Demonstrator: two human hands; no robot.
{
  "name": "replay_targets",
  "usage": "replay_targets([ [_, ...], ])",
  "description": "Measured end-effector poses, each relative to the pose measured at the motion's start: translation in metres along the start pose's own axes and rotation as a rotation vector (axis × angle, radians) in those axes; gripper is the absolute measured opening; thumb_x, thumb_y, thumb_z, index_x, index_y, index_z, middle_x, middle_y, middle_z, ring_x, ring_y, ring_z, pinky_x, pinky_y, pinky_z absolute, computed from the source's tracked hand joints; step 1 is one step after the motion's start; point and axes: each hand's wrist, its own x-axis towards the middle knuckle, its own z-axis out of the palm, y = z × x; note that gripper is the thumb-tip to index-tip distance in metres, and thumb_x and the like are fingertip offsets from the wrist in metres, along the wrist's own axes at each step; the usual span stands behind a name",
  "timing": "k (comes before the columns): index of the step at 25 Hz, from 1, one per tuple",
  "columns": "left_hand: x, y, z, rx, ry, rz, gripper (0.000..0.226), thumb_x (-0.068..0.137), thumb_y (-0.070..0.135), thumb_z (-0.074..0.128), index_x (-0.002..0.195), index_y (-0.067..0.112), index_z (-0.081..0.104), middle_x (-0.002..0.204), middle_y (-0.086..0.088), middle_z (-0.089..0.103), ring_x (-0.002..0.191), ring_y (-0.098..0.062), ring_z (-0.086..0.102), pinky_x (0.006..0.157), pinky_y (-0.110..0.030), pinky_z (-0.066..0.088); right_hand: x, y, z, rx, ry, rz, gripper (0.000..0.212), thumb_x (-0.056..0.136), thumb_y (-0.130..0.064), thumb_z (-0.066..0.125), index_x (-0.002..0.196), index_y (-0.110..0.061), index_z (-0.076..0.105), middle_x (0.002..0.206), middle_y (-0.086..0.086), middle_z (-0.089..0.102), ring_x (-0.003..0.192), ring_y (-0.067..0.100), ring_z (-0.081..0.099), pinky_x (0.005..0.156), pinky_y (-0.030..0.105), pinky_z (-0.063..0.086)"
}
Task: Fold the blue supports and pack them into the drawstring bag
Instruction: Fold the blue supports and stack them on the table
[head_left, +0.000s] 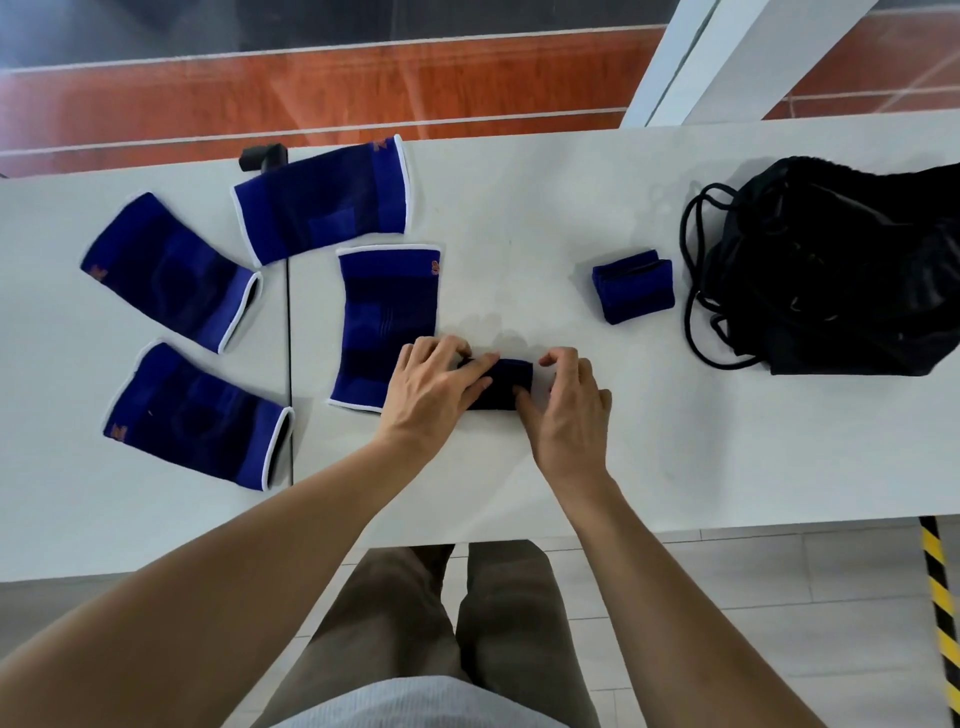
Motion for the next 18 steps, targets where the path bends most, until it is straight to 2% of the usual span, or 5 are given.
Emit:
replay_targets([
  [3,0.003,-0.002,0.006,0.019,0.031,0.06,0.027,0.096,0.032,0.063,0.122,0.026,0.071,0.1,-0.003,0.063,0.09,-0.03,0.054,0.081,-0.042,0.043,-0.002,-0.004,0.002,-0.121,0.108,-0.094,0.027,0.084,-0.017,0.075,0.101,-0.016,0.055,0.09,0.001,0.057,0.081,0.023,0.053,0.075,0.036,0.04],
  [6,0.016,0.004,0.007,0.028,0.03,0.056,0.027,0.097,0.035,0.061,0.122,0.028,0.07,0.102,-0.003,0.063,0.091,-0.03,0.053,0.083,-0.043,0.043,-0.017,-0.004,0.01,-0.183,0.045,-0.287,0.037,0.086,-0.006,0.062,0.122,-0.014,0.063,0.112,0.003,0.063,0.104,0.025,0.058,0.093,0.037,0.04],
  [9,0.044,0.007,0.008,0.038,0.02,0.054,0.028,0.098,0.036,0.059,0.123,0.029,0.068,0.102,-0.001,0.062,0.091,-0.029,0.051,0.084,-0.041,0.04,-0.017,0.001,0.005,-0.26,-0.008,-0.254,0.061,0.083,-0.008,0.053,0.144,-0.015,0.051,0.139,0.004,0.056,0.13,0.023,0.051,0.113,0.044,0.031],
  [14,0.093,0.019,-0.002,0.002,-0.015,-0.063,0.032,0.101,0.029,0.049,0.131,0.022,0.057,0.118,-0.003,0.063,0.098,-0.031,0.052,0.092,-0.041,0.035,0.043,-0.002,-0.009,-0.35,-0.032,-0.201,0.069,0.083,-0.003,0.061,0.148,-0.014,0.044,0.145,0.006,0.051,0.139,0.024,0.044,0.121,0.049,0.022],
  [18,0.055,0.005,-0.02,-0.009,0.036,-0.232,0.04,0.096,0.019,0.055,0.136,0.018,0.051,0.127,-0.007,0.054,0.104,-0.03,0.05,0.093,-0.041,0.04,0.082,-0.008,-0.019,-0.439,-0.101,-0.207,0.069,0.087,-0.006,0.059,0.152,-0.013,0.036,0.148,0.007,0.045,0.14,0.025,0.04,0.125,0.044,0.013],
])
